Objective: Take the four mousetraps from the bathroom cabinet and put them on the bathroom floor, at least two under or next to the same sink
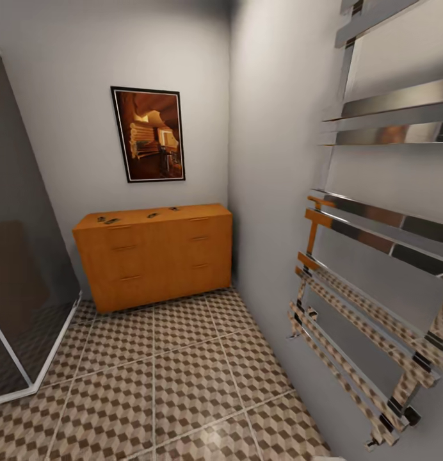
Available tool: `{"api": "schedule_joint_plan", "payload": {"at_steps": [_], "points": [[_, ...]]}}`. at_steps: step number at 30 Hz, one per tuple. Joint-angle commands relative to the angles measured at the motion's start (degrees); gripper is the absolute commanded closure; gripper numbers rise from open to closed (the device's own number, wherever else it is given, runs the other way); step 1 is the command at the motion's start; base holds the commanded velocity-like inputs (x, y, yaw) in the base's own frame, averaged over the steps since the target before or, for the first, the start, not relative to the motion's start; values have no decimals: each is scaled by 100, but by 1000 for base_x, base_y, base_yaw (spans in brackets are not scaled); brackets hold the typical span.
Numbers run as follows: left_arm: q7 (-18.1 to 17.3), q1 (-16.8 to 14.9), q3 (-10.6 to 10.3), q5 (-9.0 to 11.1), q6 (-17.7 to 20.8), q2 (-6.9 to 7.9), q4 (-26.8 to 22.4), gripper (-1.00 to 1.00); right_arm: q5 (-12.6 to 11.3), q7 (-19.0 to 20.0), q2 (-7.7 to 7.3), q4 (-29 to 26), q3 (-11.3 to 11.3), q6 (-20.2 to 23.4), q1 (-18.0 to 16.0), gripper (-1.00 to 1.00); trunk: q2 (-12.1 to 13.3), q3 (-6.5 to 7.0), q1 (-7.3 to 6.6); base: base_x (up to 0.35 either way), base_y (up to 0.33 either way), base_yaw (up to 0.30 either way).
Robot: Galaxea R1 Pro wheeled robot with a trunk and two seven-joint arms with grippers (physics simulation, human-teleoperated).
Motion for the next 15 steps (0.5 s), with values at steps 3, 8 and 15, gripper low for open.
{"api": "schedule_joint_plan", "payload": {"at_steps": [3,8,15], "points": [[12,2,-4,13,-9,0,-6,-100,5,-21,2,3,3,-16,-3,-100,-3,-5,0,0,0,274],[12,2,-4,13,-9,0,-6,-100,5,-21,2,3,3,-16,-4,-100,-3,-5,0,0,0,274],[12,2,-4,13,-9,0,-6,-100,5,-21,3,3,3,-16,-6,-100,-3,-5,0,0,0,274]]}}
